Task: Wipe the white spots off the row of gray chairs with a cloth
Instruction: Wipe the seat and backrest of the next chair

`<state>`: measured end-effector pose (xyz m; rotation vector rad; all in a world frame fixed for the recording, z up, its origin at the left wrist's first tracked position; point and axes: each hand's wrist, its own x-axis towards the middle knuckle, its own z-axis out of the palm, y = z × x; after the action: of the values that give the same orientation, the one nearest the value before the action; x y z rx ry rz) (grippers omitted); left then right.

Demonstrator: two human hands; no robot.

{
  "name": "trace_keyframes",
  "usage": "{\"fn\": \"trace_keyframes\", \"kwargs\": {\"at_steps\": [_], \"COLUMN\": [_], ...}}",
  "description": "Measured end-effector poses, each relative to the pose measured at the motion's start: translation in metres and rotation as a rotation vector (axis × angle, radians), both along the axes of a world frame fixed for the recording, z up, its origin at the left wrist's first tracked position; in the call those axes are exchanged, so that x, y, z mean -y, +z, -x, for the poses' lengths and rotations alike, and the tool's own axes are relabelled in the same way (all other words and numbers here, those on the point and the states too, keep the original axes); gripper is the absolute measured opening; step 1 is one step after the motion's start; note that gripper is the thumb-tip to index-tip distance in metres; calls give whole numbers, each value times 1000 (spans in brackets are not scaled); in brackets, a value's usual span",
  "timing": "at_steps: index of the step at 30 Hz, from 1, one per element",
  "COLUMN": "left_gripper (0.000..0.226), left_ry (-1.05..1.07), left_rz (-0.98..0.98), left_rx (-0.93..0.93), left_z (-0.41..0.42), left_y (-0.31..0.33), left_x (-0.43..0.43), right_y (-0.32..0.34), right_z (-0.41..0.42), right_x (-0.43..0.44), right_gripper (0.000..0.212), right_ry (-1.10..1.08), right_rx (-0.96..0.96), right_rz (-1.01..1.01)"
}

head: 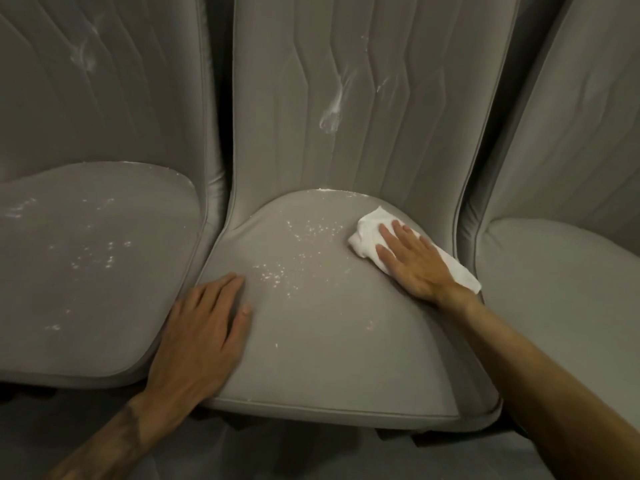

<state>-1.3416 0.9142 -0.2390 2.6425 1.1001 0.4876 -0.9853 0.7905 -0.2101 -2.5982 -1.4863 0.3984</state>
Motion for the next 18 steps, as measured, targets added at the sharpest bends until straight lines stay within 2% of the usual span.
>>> {"fn": "trace_keyframes", "kwargs": {"at_steps": [3, 7, 13, 15, 18], "left_gripper": [57, 57, 57, 56, 56], "left_ry": [7, -6, -15, -13, -20], "left_rz": [-7, -2, -7, -11, -10], "left_rx": [-14, -13, -9, -5, 1], "left_z": [-1, 1, 0, 1, 1], "left_y": [2, 2, 3, 2, 0], "left_x": [2, 1, 3, 1, 0], "right_y": [-2, -8, 4, -2, 0], "right_z": [35, 88, 66, 45, 8], "right_x": [-3, 26, 38, 35, 9], "right_gripper": [58, 60, 64, 64, 67], "right_ry": [-9, 184, 422, 410, 199], "right_rx": [-68, -67, -29, -19, 31], "right_rz": [-15, -21, -1, 2, -31]}}
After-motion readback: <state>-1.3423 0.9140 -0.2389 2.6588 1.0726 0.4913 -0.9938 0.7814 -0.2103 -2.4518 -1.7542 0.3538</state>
